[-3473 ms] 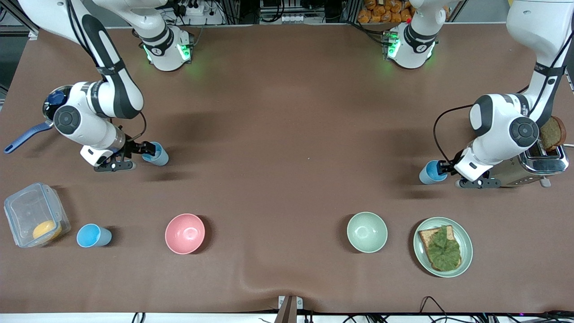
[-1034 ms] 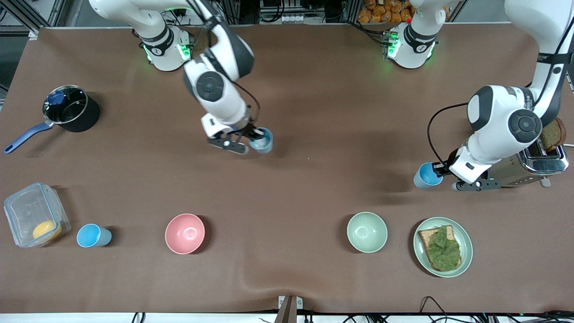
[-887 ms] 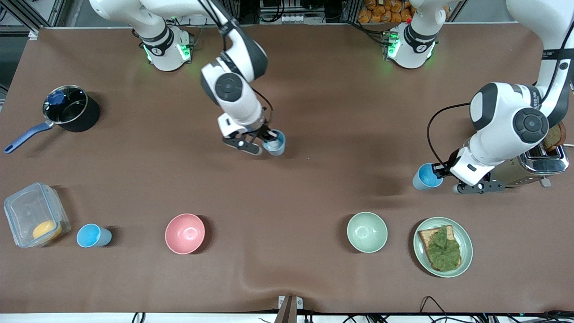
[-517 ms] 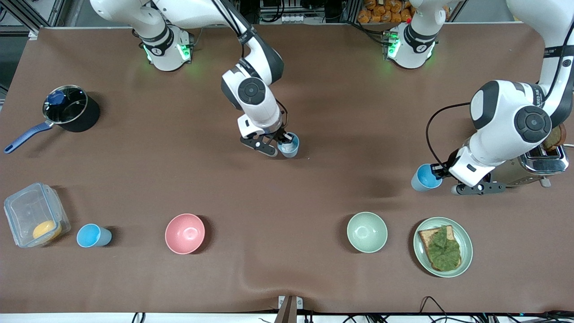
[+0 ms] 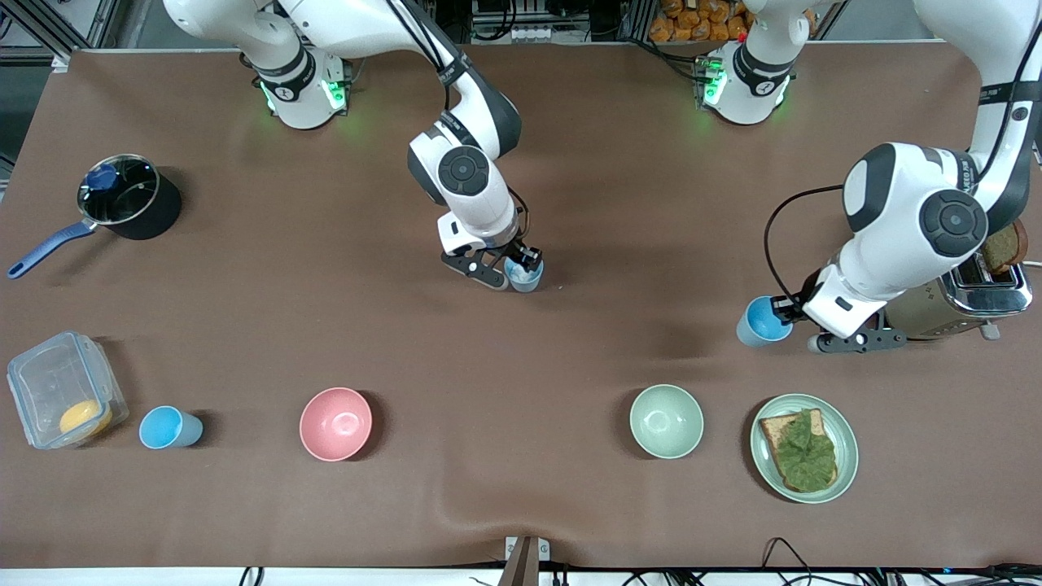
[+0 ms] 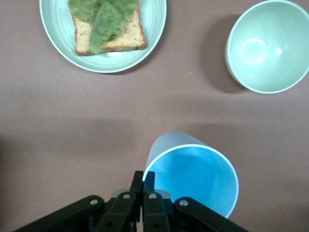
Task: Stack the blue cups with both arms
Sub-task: 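Set the cup down, open the right gripper while the left gripper brings its cup, then lower the left gripper's cup into the placed cup while the right gripper withdraws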
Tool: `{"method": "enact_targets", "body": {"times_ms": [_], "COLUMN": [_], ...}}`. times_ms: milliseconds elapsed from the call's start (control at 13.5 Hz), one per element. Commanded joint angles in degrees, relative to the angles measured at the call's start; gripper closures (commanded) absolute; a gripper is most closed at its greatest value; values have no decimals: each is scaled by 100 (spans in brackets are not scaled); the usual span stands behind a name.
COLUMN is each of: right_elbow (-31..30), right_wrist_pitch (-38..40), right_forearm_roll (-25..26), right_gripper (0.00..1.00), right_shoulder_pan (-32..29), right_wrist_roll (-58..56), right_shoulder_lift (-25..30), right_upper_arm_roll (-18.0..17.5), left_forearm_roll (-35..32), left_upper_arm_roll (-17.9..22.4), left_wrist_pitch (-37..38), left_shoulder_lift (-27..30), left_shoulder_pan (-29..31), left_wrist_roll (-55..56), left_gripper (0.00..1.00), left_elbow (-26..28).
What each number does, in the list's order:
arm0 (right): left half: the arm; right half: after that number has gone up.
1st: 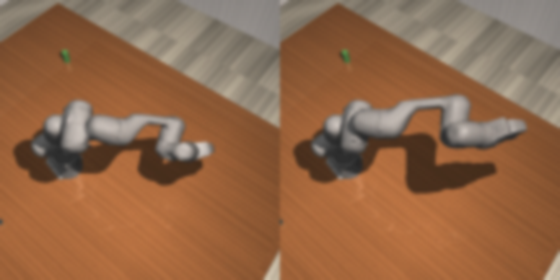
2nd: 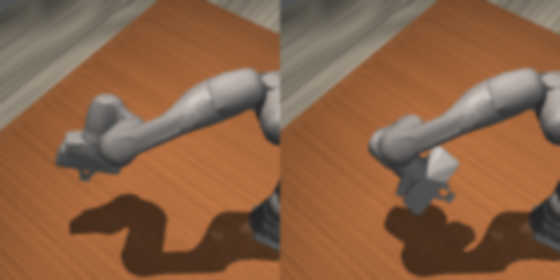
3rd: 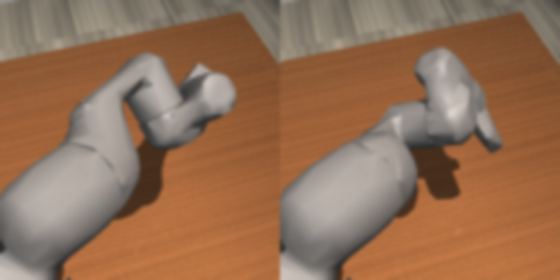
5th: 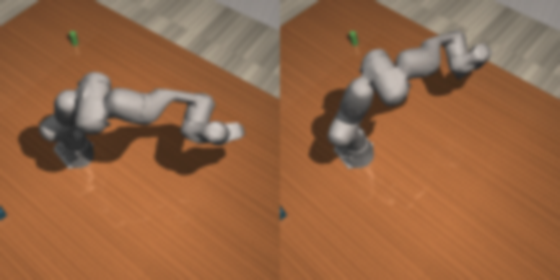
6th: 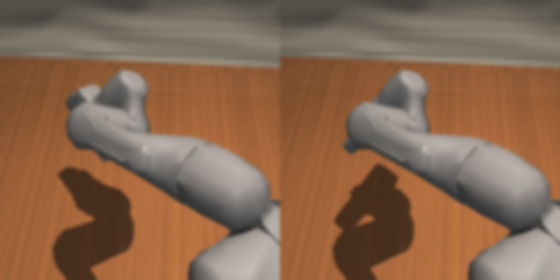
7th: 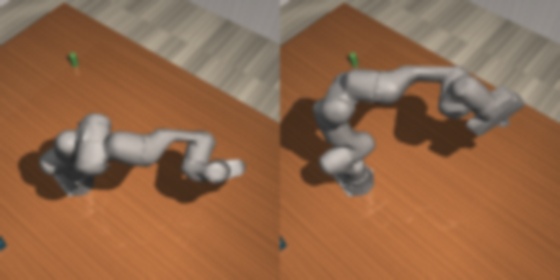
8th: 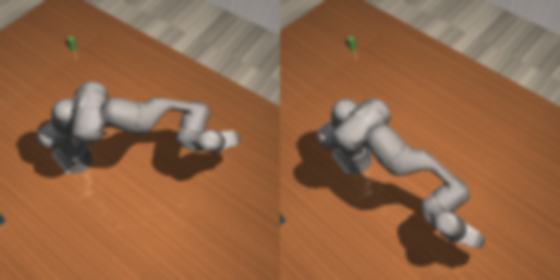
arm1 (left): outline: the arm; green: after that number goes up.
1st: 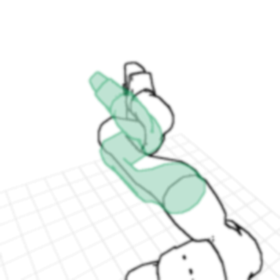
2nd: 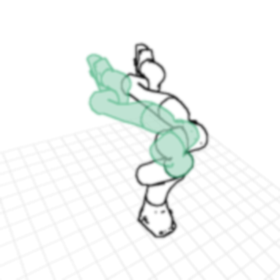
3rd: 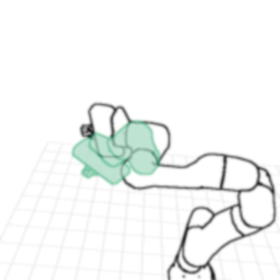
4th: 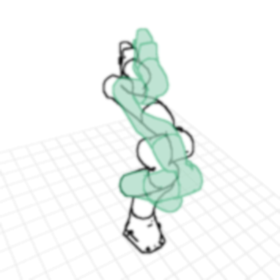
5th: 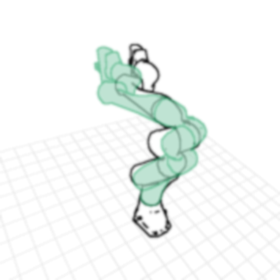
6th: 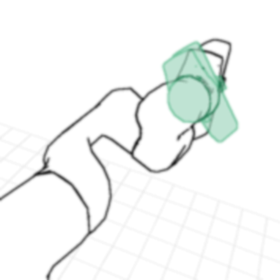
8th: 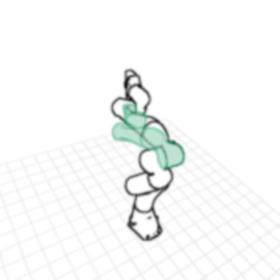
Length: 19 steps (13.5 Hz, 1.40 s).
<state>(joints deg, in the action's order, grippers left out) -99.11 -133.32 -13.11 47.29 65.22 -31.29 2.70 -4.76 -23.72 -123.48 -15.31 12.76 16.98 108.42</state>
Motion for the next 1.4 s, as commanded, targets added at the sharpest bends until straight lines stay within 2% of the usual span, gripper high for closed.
{"method": "enact_targets", "body": {"times_ms": [0,222,369,591,739,1034,1330], "right_elbow": [714,875,858,814,648,-178,-232], "right_wrist_pitch": [1163,2106,2528,3170,3382,3400,3725], "right_forearm_roll": [1,37,54,63,124,379,388], "right_gripper": [10,6,0,0,0,0,0], "right_shoulder_pan": [-271,-834,-1316,-2264,-2688,-3338,-4086], "right_wrist_roll": [-9,-1034,-2008,-3713,-4296,-5219,-6414], "right_shoulder_lift": [61,490,842,1351,1747,2705,2856], "right_upper_arm_roll": [47,47,55,64,64,64,64], "left_forearm_roll": [63,63,63,37,1,-25,-25], "left_upper_arm_roll": [-360,-808,-1003,-1003,-1003,-995,-977], "left_wrist_pitch": [149,149,149,140,123,-113,-676], "left_shoulder_lift": [-7,-34,-86,-139,-314,-683,-1008], "left_shoulder_pan": [-19,-37,-290,-1133,-1626,-2294,-2691], "left_wrist_roll": [533,1148,1587,2500,3116,3873,4489], "left_gripper": [100,100,100,100,100,100,100], "left_elbow": [-110,-110,-102,-128,-303,-497,-550]}}
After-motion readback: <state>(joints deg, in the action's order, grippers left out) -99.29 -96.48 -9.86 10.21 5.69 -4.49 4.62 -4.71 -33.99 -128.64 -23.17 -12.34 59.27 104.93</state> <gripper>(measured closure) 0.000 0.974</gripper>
